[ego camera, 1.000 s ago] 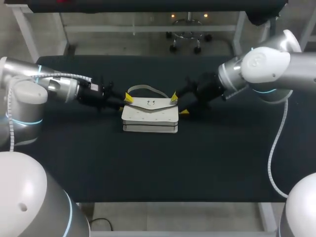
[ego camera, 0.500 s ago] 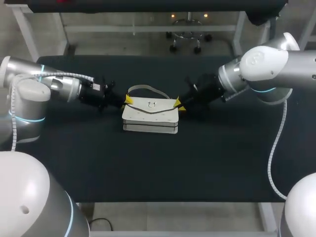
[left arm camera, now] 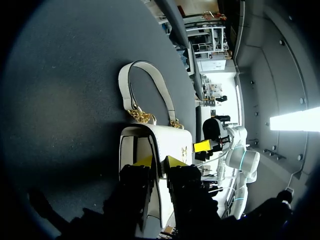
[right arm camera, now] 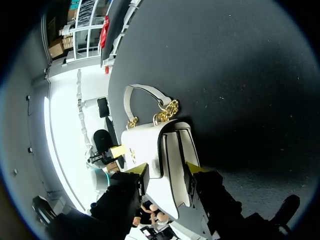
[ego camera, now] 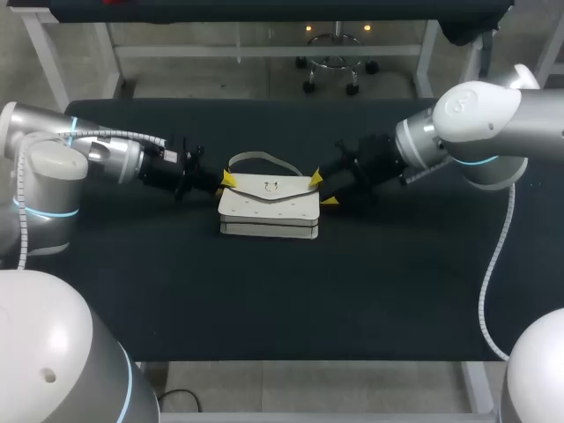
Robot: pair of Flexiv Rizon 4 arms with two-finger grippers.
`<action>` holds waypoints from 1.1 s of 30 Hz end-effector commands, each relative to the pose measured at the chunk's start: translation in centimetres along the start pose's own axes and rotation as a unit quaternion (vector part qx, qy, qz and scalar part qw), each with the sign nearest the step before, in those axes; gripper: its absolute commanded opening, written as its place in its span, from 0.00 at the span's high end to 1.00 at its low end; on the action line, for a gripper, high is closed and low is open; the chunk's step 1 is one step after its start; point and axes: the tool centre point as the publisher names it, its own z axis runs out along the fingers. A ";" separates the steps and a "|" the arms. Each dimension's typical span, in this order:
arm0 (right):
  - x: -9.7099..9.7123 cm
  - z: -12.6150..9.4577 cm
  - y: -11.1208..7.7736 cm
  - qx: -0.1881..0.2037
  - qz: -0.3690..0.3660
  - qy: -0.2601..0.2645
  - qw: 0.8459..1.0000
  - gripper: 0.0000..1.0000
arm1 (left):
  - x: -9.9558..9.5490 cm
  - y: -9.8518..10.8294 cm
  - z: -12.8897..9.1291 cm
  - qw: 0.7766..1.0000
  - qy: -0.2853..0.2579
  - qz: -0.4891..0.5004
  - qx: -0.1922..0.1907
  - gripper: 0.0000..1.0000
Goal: Pick up the bag, open it, inspect its contents, close it, and place it on the opposite side
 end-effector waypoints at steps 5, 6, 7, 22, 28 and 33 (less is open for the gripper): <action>-0.1 0.3 0.2 0.004 0.000 0.003 1.000 1.00 | -0.5 -0.1 0.4 1.000 0.000 -0.002 -0.003 1.00; -0.1 0.3 0.2 0.004 0.000 0.003 1.000 1.00 | -0.5 0.0 0.4 1.000 0.000 -0.001 -0.003 1.00; -0.1 0.3 0.1 0.003 0.000 0.003 1.000 1.00 | -0.5 0.0 0.3 1.000 0.000 -0.001 -0.003 1.00; -0.4 -1.9 -0.2 -0.024 -0.013 -0.041 0.999 0.00 | 1.7 1.9 -1.9 1.000 -0.001 0.028 0.010 0.00; -1.1 -3.2 -0.2 -0.038 -0.027 -0.089 0.995 0.00 | 1.7 2.5 -2.1 1.000 -0.016 0.024 -0.006 0.56; -1.7 -4.2 0.0 -0.038 -0.033 -0.109 0.993 0.00 | 1.4 2.4 -1.8 1.000 -0.020 0.012 -0.015 0.58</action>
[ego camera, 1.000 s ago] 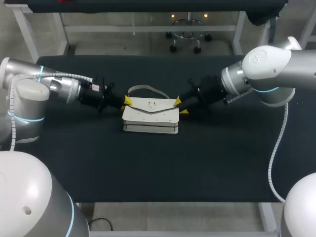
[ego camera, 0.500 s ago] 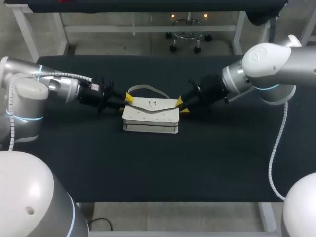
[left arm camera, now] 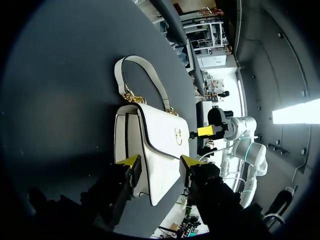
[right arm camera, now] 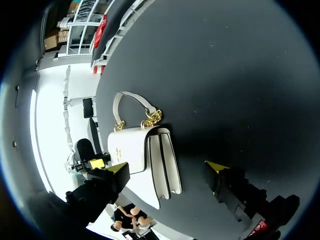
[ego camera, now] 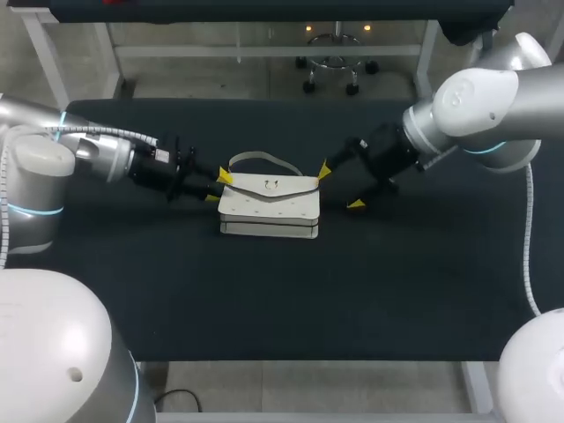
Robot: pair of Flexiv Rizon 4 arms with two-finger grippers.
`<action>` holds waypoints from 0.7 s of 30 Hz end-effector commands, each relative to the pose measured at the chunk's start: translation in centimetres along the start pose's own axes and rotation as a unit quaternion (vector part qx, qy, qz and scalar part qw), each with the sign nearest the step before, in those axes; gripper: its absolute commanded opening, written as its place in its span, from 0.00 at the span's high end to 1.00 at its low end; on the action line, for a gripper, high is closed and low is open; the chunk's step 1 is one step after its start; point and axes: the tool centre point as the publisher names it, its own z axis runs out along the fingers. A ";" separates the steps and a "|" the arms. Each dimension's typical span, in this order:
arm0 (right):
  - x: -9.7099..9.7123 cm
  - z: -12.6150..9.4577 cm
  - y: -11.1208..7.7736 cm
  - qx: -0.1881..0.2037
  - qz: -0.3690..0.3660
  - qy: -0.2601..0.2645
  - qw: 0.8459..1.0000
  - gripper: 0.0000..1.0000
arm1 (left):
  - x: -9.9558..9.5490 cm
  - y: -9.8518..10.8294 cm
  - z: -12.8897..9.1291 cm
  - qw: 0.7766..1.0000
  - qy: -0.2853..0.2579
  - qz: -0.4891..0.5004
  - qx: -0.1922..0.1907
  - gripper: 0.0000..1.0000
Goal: Pick up the bag, open it, inspect its contents, close it, and place it on the opposite side
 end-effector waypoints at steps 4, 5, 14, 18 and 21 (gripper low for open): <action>-0.5 -1.2 -0.3 -0.008 -0.012 -0.046 0.999 0.00 | -0.4 -0.4 0.9 1.000 -0.017 -0.016 -0.017 0.57; -0.6 -1.3 -0.2 -0.007 -0.013 -0.050 0.999 0.00 | -0.6 -0.4 1.0 1.000 -0.018 -0.018 -0.019 0.57; -1.6 -2.1 0.3 0.000 -0.034 -0.086 0.996 0.00 | -1.5 -0.9 1.4 0.999 -0.023 -0.038 -0.027 0.89; -2.2 -2.5 0.8 0.006 -0.044 -0.096 0.994 0.00 | -1.5 -1.0 1.7 0.998 -0.031 -0.040 -0.034 1.00; -2.6 -3.0 1.2 0.007 -0.046 -0.103 0.994 0.00 | -1.4 -0.9 1.7 0.998 -0.033 -0.041 -0.035 1.00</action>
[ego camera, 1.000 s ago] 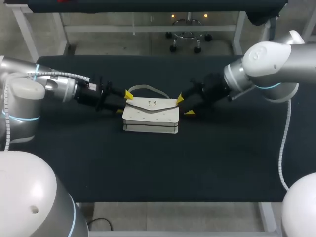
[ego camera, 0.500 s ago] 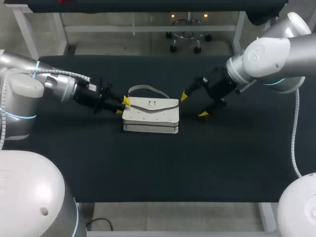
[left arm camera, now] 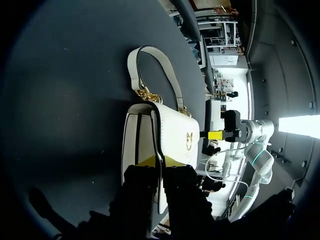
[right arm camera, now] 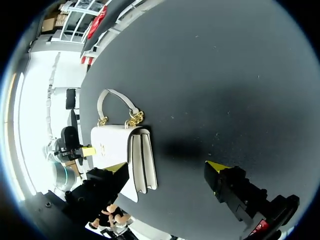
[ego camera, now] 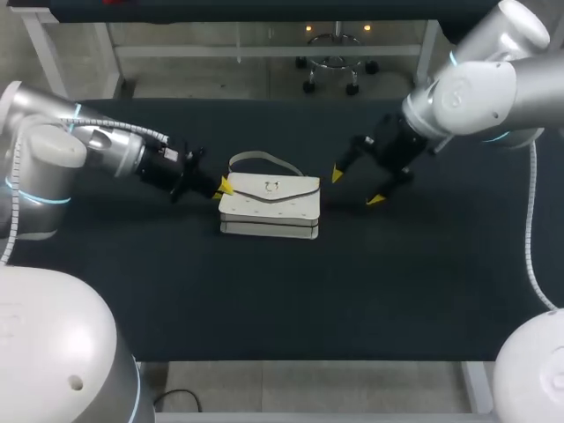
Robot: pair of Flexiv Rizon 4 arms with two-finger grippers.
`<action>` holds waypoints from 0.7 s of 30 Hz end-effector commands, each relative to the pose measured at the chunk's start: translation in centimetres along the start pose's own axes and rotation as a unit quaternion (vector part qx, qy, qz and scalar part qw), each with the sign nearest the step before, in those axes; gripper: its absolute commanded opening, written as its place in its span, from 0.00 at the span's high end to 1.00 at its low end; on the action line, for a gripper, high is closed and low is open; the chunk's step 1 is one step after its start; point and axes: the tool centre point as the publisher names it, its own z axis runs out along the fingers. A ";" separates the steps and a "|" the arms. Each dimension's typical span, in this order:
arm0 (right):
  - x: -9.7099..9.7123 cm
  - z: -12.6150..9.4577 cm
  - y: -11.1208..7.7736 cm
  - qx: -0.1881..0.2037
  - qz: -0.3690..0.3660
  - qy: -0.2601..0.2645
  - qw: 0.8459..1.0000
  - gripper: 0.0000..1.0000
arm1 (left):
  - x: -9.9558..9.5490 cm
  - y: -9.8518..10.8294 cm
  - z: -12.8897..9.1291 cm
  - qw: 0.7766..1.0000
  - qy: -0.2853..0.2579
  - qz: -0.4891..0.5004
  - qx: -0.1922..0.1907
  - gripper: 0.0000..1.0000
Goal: Pick up the bag, open it, inspect its contents, close it, and place it on the opposite side
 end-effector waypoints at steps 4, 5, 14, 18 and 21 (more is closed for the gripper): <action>-1.1 -1.0 0.7 0.012 -0.011 -0.021 1.000 0.00 | 0.1 -0.1 0.1 1.000 -0.002 -0.001 -0.005 1.00; -1.1 -1.0 0.7 0.012 -0.011 -0.021 1.000 0.00 | 0.1 0.0 0.0 1.000 -0.002 -0.001 -0.005 1.00; -1.1 -1.0 0.7 0.012 -0.011 -0.021 1.000 0.00 | 0.1 0.3 -0.3 1.000 -0.007 0.002 0.001 1.00; -1.1 -1.0 0.7 0.012 -0.011 -0.021 1.000 0.00 | 0.1 0.3 -0.3 1.000 -0.007 0.002 0.001 1.00; -1.1 -1.0 0.7 0.012 -0.011 -0.021 1.000 0.00 | 0.1 0.3 -0.3 1.000 -0.007 0.002 0.001 1.00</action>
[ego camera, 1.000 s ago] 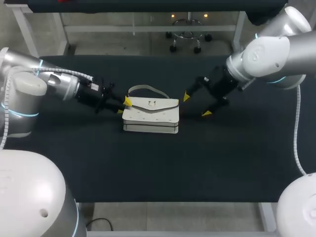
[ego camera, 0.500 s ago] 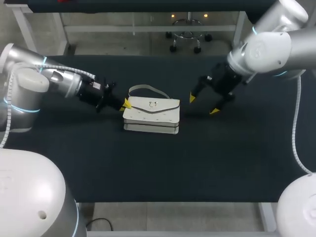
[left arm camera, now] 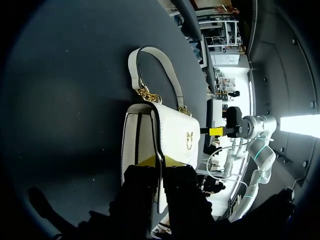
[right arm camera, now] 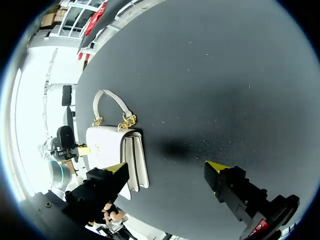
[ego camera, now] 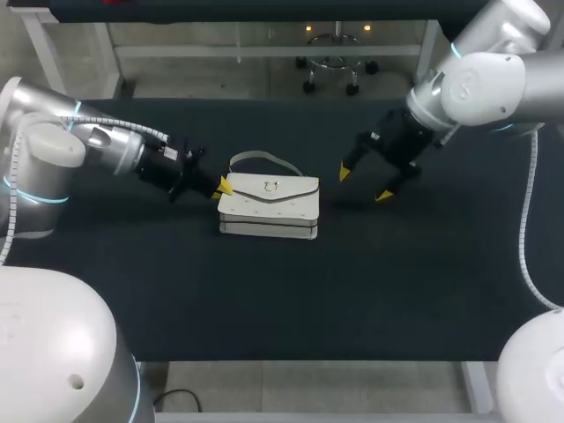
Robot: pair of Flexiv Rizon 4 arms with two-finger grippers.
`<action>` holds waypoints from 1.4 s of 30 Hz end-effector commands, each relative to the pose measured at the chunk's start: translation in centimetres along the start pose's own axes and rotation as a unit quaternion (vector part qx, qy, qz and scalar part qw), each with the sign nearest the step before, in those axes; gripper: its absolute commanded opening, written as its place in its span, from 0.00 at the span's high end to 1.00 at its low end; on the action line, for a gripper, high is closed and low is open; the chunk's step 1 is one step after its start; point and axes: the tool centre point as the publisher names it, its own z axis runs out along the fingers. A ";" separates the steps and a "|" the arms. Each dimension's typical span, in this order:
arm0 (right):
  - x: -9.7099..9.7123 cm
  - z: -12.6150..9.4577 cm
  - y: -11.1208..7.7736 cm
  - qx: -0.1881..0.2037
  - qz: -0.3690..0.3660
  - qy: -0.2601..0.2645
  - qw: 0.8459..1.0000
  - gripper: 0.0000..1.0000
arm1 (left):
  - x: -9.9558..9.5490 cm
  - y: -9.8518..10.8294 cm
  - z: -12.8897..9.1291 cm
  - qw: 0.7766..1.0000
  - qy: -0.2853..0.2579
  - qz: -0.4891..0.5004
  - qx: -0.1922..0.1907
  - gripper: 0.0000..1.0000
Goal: Pick up the bag, open it, inspect its contents, close it, and place it on the opposite side
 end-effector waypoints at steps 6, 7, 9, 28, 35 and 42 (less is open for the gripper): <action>0.0 0.0 0.0 0.000 0.000 -0.001 1.000 0.00 | 0.0 0.1 0.0 1.000 0.000 0.000 0.002 1.00; 0.0 0.0 0.0 0.000 0.000 -0.001 1.000 0.00 | -0.1 0.0 -0.1 1.000 -0.001 0.011 0.001 1.00; -0.5 -0.7 0.4 -0.016 -0.010 -0.008 1.000 0.00 | -0.4 -0.7 -0.9 1.000 0.003 0.014 0.002 1.00; -9.9 -7.6 6.4 -0.092 -0.089 -0.121 0.984 0.00 | -5.6 -7.1 -8.7 0.996 -0.065 0.057 0.010 1.00; -11.6 -9.6 7.7 -0.088 -0.094 -0.168 0.977 0.00 | -7.5 -8.8 -11.7 0.994 -0.087 0.057 0.031 1.00; -12.6 -10.9 8.4 -0.072 -0.081 -0.181 0.977 0.00 | -8.7 -9.3 -13.8 0.989 -0.121 0.075 0.030 1.00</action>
